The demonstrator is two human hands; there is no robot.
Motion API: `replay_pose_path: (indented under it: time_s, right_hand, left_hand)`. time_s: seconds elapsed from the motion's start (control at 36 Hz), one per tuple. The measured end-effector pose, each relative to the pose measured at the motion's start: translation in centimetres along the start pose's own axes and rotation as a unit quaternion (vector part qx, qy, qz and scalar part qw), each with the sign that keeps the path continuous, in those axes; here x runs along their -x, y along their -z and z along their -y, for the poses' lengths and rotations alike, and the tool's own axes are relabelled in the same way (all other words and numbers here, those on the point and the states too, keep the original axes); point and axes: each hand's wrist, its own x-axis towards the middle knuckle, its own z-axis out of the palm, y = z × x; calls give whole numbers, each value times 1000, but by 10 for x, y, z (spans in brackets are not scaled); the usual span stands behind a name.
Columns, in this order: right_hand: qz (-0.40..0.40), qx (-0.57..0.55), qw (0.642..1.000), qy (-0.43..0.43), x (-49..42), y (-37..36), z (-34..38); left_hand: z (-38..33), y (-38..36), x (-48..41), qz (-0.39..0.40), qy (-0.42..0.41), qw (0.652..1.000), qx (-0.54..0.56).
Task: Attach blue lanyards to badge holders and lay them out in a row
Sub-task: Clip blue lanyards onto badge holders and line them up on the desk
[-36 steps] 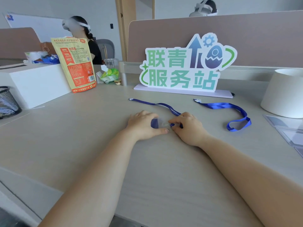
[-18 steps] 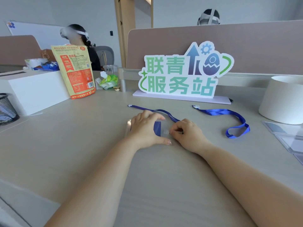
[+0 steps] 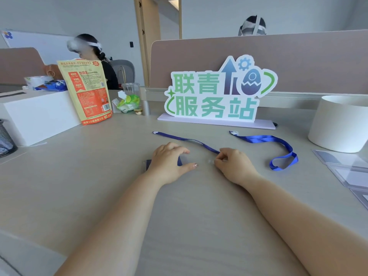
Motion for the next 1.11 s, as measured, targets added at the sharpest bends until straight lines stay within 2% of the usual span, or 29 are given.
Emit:
replay_pose_path:
  time_s: [0.19, 0.28, 0.36, 0.47, 0.53, 0.58, 0.64, 0.72, 0.78, 0.83, 0.92, 1.0, 1.11]
  right_hand:
    - [-32, 37, 999, 3, -2, 5, -9]
    - [-21, 97, 995, 5, -3, 7, -12]
    - [-18, 150, 989, 0, -1, 11, -14]
    - [-4, 131, 991, -30, -2, 18, -17]
    - [-15, 29, 998, -58, -4, 24, -16]
    - [-34, -137, 985, -98, -5, 33, -11]
    - [-58, -305, 941, -133, -5, 41, -9]
    - [-111, -495, 850, -145, -7, 52, -7]
    - [-134, -574, 797, -134, -6, 63, -5]
    - [-148, -600, 780, -99, -4, 76, -3]
    - [-173, -553, 814, -44, -2, 88, 0]
    - [-199, -431, 879, -48, -3, 81, 0]
    - [-153, -261, 952, -46, -3, 49, -12]
  left_hand:
    - [15, 21, 9, 17, 72, 997, -37]
    - [25, 24, 11, 20, 92, 996, 0]
    - [27, 21, 10, 36, 79, 996, 24]
    - [22, 14, 9, 63, 38, 997, 4]
    - [18, 11, 9, 72, 21, 997, -1]
    - [14, 8, 9, 72, 5, 997, -1]
    - [11, 5, 8, 75, -9, 997, -10]
    - [10, 3, 7, 79, -21, 996, -27]
    - [10, 3, 6, 77, -23, 996, -25]
    - [9, 4, 6, 79, -23, 996, -19]
    - [5, 4, 7, 84, -19, 996, -12]
    - [-2, 2, 8, 94, -23, 995, -17]
    - [-11, -1, 10, 97, -35, 994, -24]
